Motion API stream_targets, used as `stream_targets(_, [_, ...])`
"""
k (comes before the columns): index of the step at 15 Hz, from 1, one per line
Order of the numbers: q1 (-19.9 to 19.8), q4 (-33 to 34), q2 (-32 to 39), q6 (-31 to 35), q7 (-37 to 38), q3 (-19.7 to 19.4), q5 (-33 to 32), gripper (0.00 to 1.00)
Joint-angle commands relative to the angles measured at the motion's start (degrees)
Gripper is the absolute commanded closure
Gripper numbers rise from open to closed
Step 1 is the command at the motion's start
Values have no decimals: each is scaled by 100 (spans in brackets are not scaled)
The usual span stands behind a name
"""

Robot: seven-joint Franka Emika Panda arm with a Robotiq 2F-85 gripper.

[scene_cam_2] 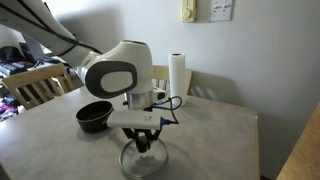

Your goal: Remove the glass lid from the black pot

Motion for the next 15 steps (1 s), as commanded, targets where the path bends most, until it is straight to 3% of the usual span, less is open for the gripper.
stream_targets(1, [-94,69,100,182,-76,63,-6,86])
stream_targets(6, [-95,80,168,270,-58,53,-30,86])
stream_targets(8, [-89,63,128,247,-75,44,-66,36])
stream_targets(10, [-82,37,73,243,-79,23,-113,29])
stream_targets(14, [-141,-73,-215,88,-172,26,-112,1])
stream_targets(15, [-166,-134,-362,-4,-239,41,-95,0])
